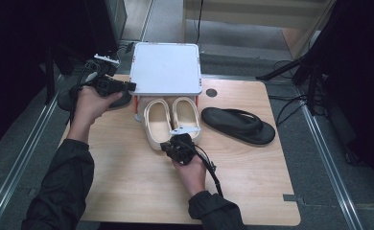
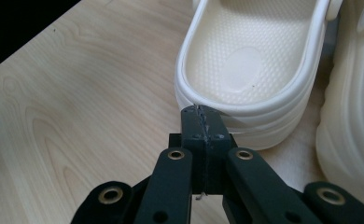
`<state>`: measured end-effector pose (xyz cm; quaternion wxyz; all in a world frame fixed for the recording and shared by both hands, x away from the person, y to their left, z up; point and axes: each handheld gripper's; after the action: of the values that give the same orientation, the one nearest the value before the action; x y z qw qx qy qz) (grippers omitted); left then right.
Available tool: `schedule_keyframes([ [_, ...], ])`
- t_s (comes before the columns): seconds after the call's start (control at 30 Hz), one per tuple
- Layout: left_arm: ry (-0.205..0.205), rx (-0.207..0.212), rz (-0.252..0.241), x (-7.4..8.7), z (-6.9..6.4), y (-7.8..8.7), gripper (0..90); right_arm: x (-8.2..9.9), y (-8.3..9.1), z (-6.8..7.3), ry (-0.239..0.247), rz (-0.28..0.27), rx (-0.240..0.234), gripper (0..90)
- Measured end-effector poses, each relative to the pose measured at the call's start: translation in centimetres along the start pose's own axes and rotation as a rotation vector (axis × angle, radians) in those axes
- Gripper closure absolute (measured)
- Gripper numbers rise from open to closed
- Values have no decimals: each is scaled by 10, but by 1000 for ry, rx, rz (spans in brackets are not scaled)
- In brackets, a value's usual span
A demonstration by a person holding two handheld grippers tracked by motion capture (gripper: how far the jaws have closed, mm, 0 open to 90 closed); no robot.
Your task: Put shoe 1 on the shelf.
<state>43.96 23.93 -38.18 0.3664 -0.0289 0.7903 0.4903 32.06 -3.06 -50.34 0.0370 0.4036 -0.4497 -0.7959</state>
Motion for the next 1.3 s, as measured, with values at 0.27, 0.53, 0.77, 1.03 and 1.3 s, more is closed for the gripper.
schedule_keyframes([
  [0.27,-1,0,0,0,0,0,897,-20,-12,2,2,8,25,900],
  [0.53,-2,4,0,0,1,0,897,-40,-28,-6,-56,-5,0,900],
  [0.77,-2,0,0,0,0,0,897,-57,-38,-4,-37,-17,28,900],
  [1.03,-2,-3,-1,0,0,0,897,-63,-43,-3,1,-23,61,900],
  [1.3,2,5,0,0,0,0,898,-73,-51,-6,7,-38,120,900],
])
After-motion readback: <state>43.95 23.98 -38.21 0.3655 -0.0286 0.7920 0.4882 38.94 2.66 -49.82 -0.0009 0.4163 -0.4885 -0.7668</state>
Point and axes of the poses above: each handheld gripper's, and its own axes: y roughly backward along the jaws, x roughly out of its underside, z roughly to its left, and after that the axes turned 10 degrees about z, right-handed
